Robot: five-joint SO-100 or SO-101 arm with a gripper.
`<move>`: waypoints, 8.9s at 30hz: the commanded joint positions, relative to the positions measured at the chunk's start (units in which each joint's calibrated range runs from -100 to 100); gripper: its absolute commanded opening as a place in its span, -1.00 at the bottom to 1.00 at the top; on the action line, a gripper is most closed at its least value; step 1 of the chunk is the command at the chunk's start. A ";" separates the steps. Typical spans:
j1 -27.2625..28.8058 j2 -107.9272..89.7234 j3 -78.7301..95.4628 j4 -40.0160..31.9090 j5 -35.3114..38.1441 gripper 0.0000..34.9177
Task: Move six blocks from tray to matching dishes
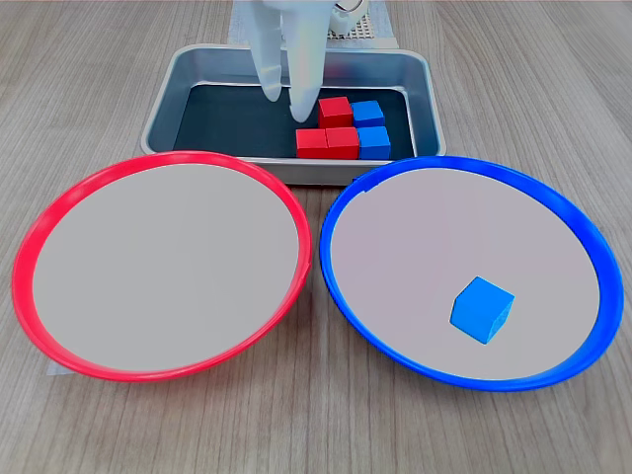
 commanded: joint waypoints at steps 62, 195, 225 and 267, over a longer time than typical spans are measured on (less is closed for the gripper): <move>2.65 -9.43 7.25 6.52 6.15 -0.56; -2.43 2.85 -14.87 6.44 -2.44 -0.78; -15.42 -8.58 20.63 -6.94 8.06 -0.02; -18.81 26.73 -38.36 -1.32 -13.43 -0.92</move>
